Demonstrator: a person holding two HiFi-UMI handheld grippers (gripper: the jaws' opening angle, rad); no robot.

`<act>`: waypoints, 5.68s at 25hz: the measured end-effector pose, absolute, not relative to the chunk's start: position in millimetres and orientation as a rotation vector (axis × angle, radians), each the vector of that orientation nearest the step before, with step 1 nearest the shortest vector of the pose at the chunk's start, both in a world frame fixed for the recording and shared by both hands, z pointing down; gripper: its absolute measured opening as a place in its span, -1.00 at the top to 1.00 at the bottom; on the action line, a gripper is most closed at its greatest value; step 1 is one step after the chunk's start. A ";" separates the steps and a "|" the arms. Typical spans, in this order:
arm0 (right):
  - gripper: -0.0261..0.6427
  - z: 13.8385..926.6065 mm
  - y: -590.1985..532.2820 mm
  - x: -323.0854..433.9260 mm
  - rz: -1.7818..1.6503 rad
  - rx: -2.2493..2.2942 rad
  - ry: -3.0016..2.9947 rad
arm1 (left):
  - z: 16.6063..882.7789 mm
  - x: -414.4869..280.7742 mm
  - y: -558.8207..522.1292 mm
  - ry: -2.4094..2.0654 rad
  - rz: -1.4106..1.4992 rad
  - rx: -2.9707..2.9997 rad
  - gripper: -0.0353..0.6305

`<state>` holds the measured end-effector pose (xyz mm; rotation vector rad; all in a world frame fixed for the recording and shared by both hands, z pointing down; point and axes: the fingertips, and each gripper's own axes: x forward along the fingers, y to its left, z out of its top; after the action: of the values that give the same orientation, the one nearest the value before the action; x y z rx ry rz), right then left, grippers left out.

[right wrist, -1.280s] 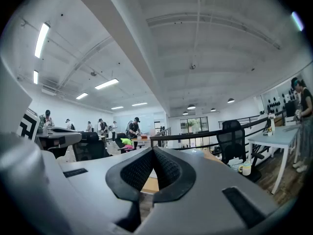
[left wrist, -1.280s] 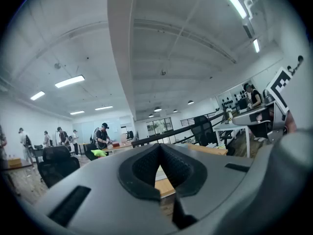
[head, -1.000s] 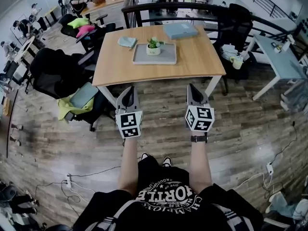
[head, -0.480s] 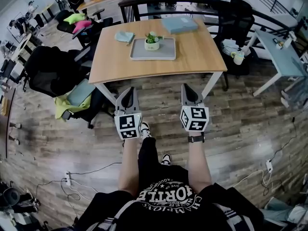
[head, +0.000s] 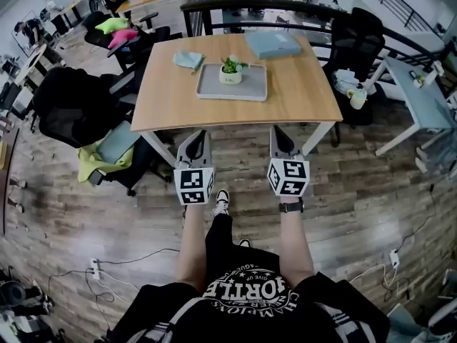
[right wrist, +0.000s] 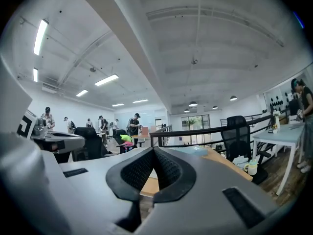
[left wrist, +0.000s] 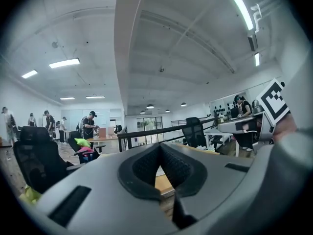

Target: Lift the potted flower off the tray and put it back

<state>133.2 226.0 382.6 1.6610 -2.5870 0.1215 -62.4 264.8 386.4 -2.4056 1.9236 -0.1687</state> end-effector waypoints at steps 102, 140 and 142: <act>0.48 533.3 -259.7 50.1 0.526 1.337 -2.561 | 539.3 -115.4 -248.0 1.621 -0.431 -2.886 0.61; -0.49 679.7 -275.7 -15.6 0.420 0.472 -2.542 | 672.9 -81.3 -264.4 0.732 -0.863 -3.124 -0.34; -0.37 678.8 -277.5 -18.8 0.429 0.451 -2.574 | 677.0 -78.3 -264.0 0.688 -0.868 -3.136 -0.34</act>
<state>-18.8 -277.5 678.8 0.4507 -2.5741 0.4294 -78.3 -264.0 677.0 -3.1363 0.6879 -0.8677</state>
